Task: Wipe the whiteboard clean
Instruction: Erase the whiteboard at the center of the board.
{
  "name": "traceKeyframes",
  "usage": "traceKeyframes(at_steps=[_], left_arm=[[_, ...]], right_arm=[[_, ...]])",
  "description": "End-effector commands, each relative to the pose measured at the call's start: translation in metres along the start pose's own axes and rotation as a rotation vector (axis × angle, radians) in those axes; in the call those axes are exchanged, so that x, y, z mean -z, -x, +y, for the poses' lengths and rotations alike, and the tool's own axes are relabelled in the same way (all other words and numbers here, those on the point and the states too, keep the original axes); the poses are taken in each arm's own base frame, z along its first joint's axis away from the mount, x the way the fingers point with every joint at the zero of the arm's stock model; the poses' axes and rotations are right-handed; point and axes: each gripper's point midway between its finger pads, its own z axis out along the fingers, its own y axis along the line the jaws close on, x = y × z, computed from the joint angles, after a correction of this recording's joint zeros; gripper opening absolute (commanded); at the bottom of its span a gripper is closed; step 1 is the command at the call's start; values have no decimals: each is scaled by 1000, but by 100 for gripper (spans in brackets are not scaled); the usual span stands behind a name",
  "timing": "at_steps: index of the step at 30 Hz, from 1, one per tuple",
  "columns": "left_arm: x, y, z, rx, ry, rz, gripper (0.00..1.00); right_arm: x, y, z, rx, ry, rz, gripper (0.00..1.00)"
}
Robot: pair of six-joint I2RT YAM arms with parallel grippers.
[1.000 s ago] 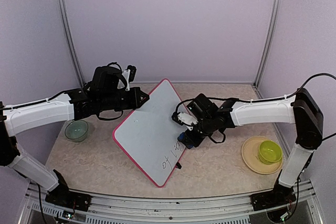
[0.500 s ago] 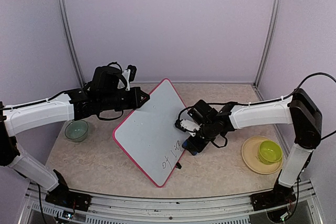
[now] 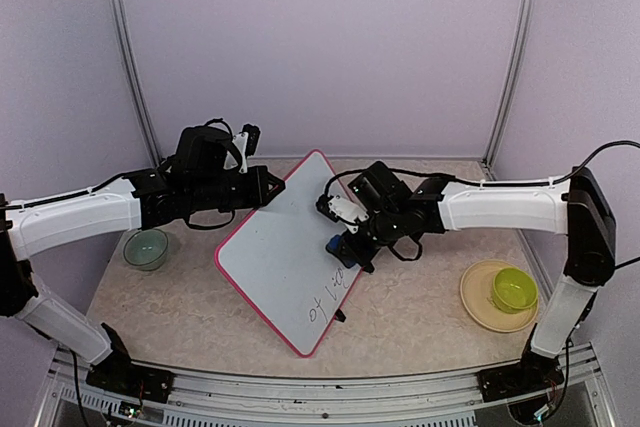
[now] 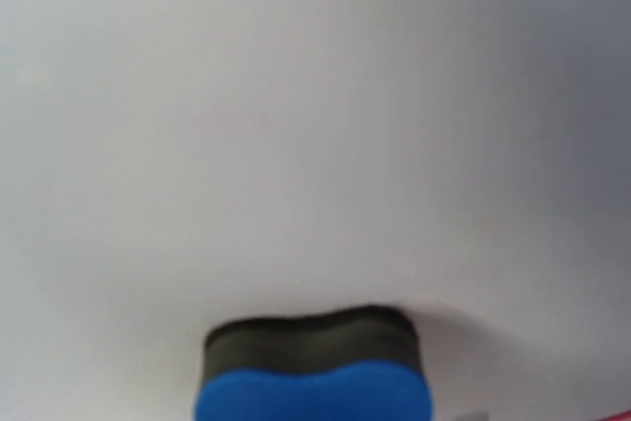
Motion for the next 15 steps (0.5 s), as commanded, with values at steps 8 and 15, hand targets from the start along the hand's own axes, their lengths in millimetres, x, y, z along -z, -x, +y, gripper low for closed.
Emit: traceKeyframes(at_steps=[8, 15], left_arm=[[-2, -38, -5, -22, -23, 131, 0], [-2, -38, -5, -22, -22, 133, 0]], right_arm=[[-19, -83, 25, -11, 52, 129, 0], [-22, -87, 25, -6, 46, 141, 0]])
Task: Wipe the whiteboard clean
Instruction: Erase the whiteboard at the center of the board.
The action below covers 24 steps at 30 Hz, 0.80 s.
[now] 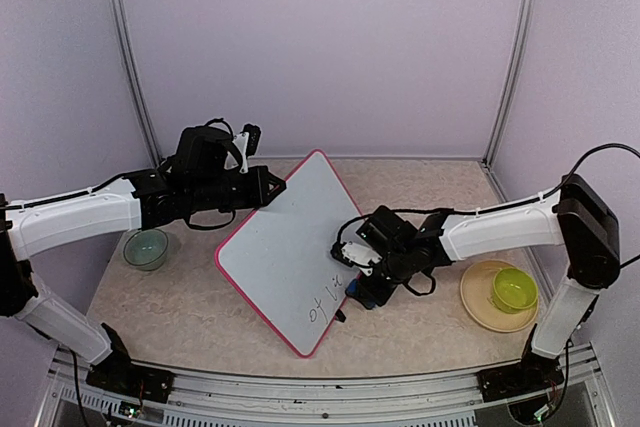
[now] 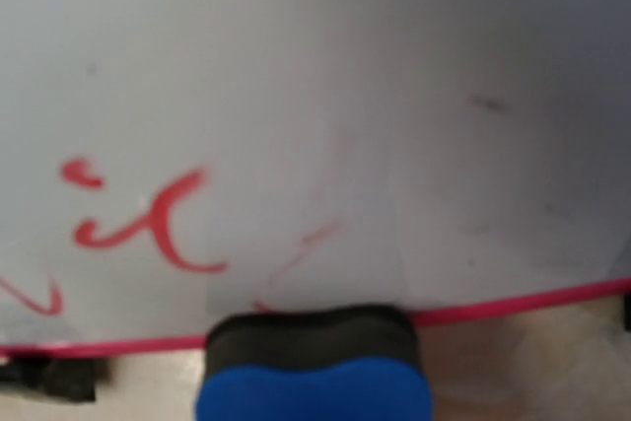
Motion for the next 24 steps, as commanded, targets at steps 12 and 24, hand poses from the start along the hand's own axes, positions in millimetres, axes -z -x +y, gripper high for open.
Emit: traceKeyframes(at_steps=[12, 24], left_arm=[[-2, -37, -4, -17, -14, 133, 0], [-1, -39, -3, -18, -13, 133, 0]], right_arm=[[41, 105, 16, 84, -36, -203, 0], [-5, 24, 10, 50, -69, -20, 0]])
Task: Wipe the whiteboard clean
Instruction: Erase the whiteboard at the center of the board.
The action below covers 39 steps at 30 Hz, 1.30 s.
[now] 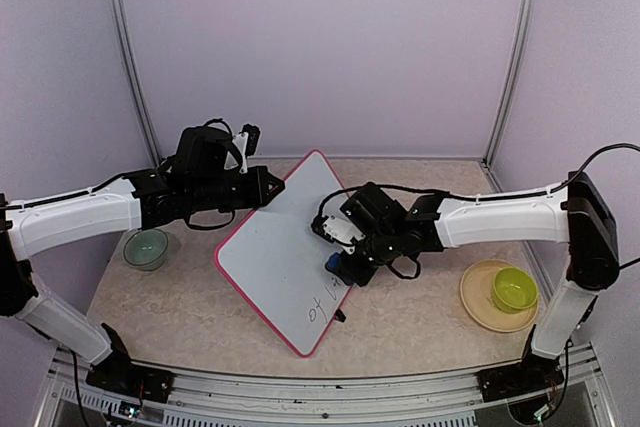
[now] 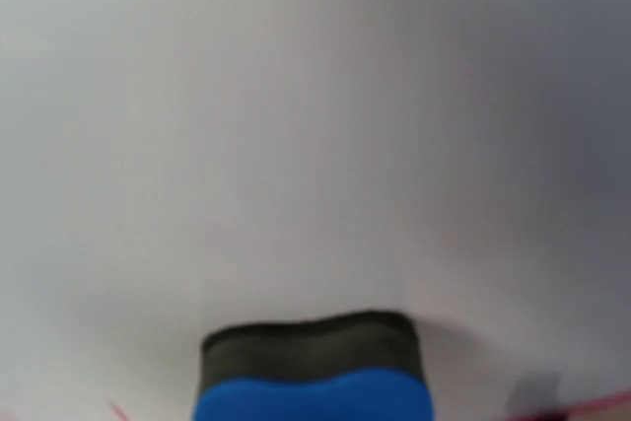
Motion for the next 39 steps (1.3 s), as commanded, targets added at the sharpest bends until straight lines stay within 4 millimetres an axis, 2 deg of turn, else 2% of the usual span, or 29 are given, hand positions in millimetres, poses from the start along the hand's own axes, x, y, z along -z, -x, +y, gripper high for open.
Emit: traceKeyframes(at_steps=[1, 6, 11, 14, 21, 25, 27, 30, 39], left_arm=[[-2, -40, -5, -18, -27, 137, 0], [-2, -40, -6, -17, -32, 137, 0], [-1, -40, -6, -17, -30, 136, 0], [-1, -41, -6, -16, -30, 137, 0], [0, -41, -7, -16, -28, 135, 0], [1, -41, -7, -15, -27, 134, 0], [1, -42, -6, -14, -25, 135, 0], [1, -43, -6, -15, -27, 135, 0], [1, -42, -7, -16, -32, 131, 0]], right_arm=[[-28, -62, 6, -11, -11, 144, 0], [-27, -78, 7, -17, -18, 171, 0], [-26, -70, 8, -12, -18, 159, 0], [-23, -49, 11, 6, -14, 127, 0], [-12, 19, 23, 71, -23, 22, 0], [-7, 31, 22, 84, -43, 6, 0], [-7, 27, 23, 84, -39, 8, 0], [-12, 11, 23, 79, -39, 43, 0], [-34, -72, 24, 57, -29, 199, 0]])
